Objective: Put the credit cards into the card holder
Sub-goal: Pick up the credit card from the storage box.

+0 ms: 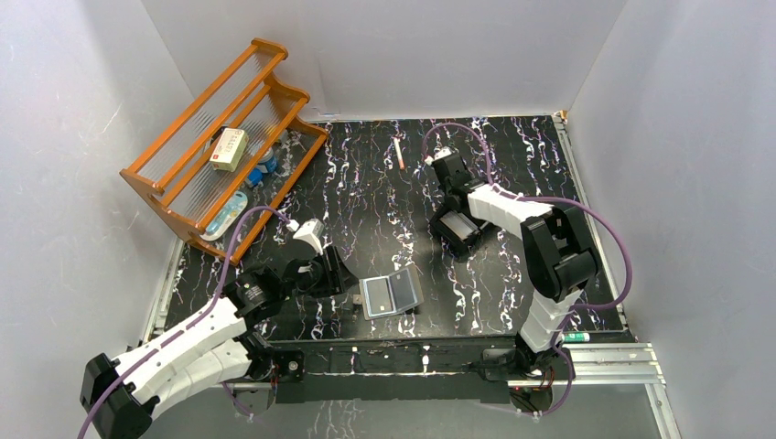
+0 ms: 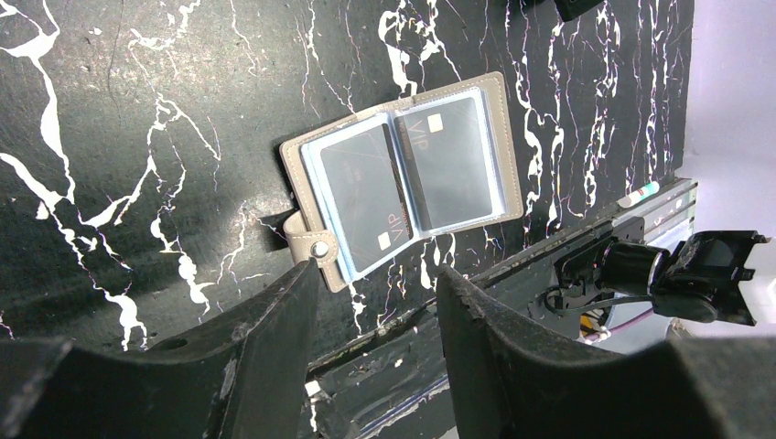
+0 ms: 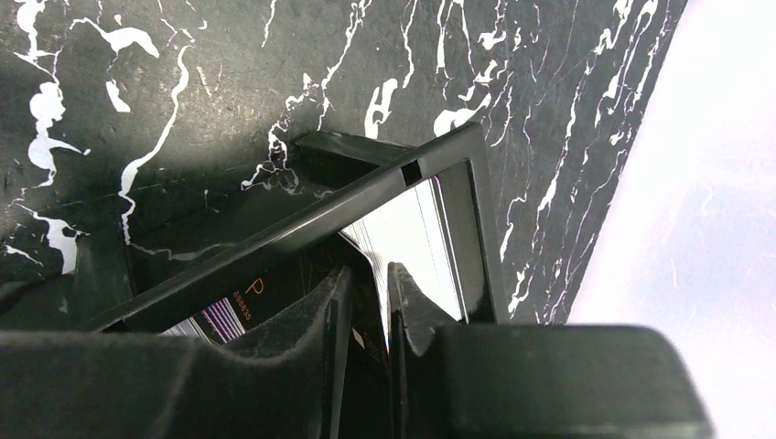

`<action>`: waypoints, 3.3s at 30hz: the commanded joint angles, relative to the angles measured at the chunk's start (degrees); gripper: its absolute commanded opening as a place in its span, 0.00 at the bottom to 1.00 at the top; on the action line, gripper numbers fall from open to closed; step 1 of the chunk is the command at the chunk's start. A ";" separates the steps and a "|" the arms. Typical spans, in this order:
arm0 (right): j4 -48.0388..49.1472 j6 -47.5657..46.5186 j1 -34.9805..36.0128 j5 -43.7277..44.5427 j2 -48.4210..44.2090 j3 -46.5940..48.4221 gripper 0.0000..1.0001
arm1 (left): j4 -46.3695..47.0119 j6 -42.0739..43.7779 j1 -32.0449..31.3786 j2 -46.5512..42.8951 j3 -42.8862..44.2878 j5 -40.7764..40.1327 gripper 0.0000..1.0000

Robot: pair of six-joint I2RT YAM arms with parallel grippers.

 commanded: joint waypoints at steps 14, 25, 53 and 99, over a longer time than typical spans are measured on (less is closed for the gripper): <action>-7.31 3.09 -0.57 -1.11 -2.49 6.85 0.07 | 1.83 -0.29 0.02 1.28 0.53 0.36 0.49; -22.94 13.70 0.02 -12.97 -9.14 11.61 0.00 | 5.00 -2.07 0.02 3.15 -0.40 4.00 0.49; 14.55 53.98 0.16 -79.95 -41.37 -15.32 0.00 | 36.12 -13.89 0.01 7.39 0.55 15.82 0.53; 6.80 51.74 -1.66 -76.40 -45.12 -18.74 0.00 | 37.01 -11.18 0.01 -6.42 -9.15 9.68 0.00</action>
